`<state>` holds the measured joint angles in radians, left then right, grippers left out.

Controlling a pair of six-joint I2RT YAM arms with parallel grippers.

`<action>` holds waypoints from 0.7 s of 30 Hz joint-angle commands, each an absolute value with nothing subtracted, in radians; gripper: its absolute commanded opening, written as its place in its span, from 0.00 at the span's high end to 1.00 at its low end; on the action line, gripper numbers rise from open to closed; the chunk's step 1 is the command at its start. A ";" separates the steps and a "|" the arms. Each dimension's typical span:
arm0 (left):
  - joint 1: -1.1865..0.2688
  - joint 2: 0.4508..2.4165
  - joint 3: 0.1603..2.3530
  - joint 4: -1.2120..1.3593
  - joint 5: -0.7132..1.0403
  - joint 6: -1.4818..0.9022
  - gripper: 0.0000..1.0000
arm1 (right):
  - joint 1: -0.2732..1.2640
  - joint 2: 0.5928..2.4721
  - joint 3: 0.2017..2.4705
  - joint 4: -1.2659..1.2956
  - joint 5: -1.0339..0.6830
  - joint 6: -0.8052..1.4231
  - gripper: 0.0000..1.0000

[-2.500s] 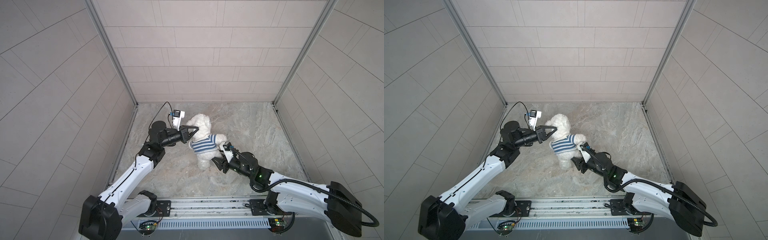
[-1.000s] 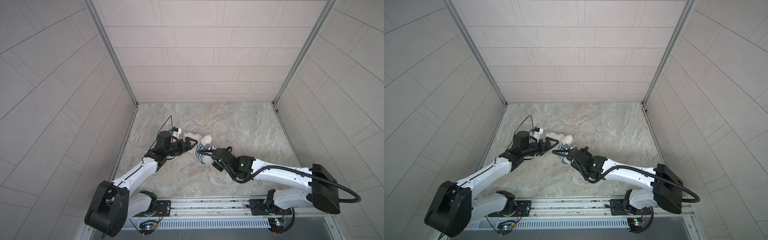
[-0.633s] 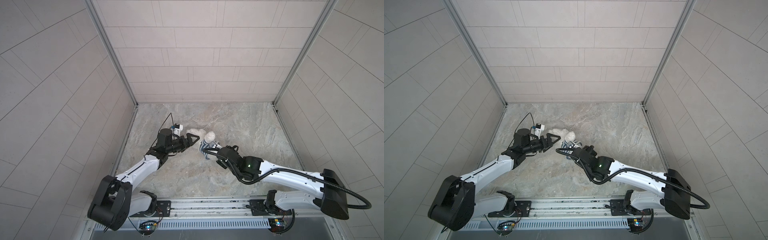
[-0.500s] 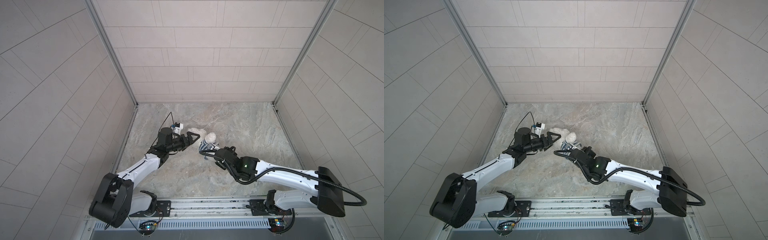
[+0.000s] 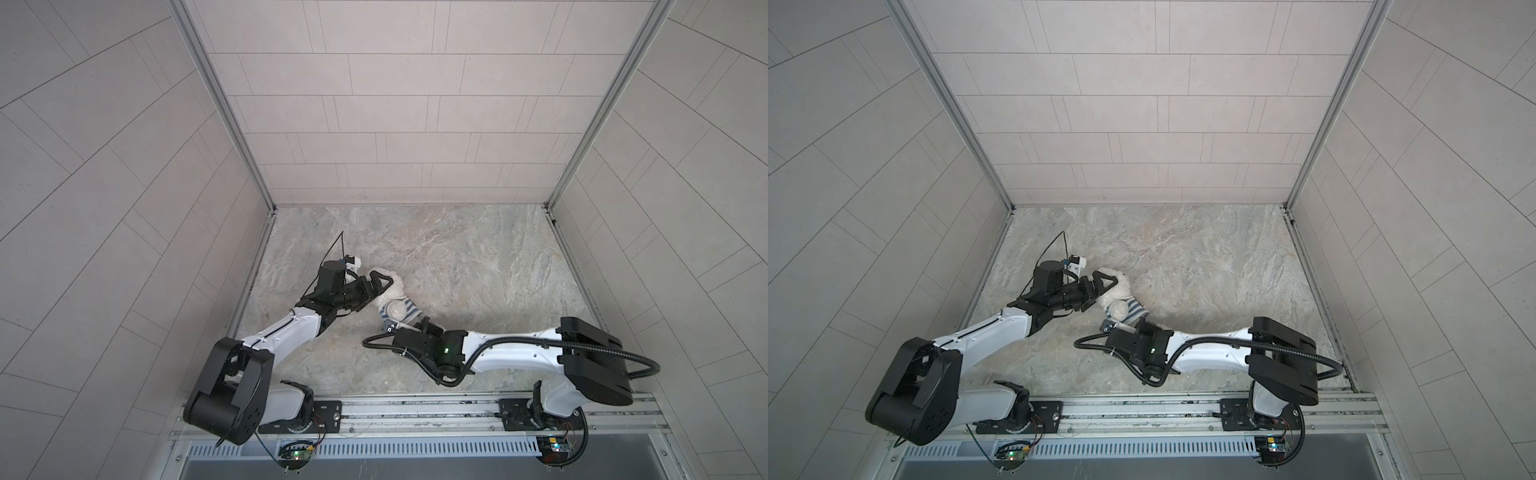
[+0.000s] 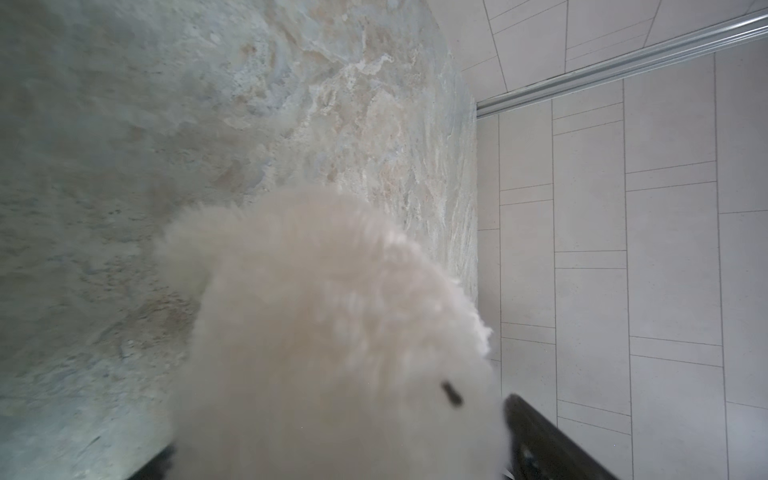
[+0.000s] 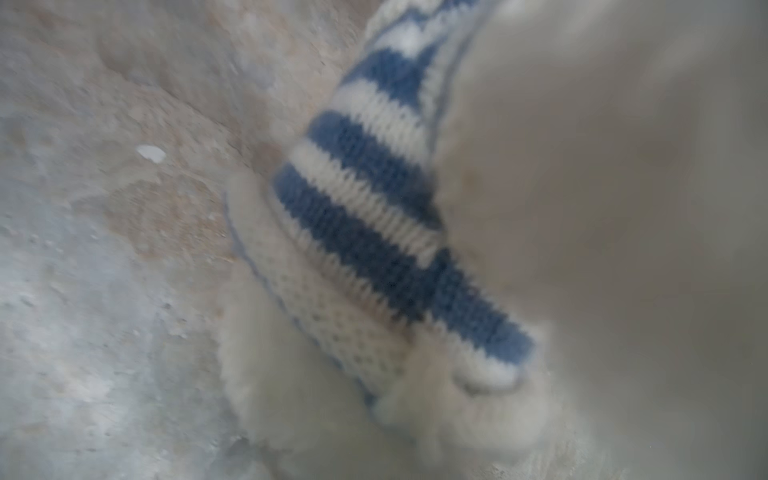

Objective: Dress the teddy bear

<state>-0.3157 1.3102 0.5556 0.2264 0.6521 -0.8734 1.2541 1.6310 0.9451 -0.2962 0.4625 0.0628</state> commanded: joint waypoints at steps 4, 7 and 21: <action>-0.288 1.268 0.517 0.134 0.655 -0.812 0.00 | 1.289 1.649 0.960 -0.190 0.371 0.186 0.60; -0.284 1.261 0.516 0.109 0.645 -0.790 0.00 | 1.289 1.623 0.939 -0.149 0.330 0.214 0.52; -0.273 1.256 0.514 0.049 0.668 -0.719 0.00 | 1.253 1.348 0.716 0.232 0.131 0.386 0.22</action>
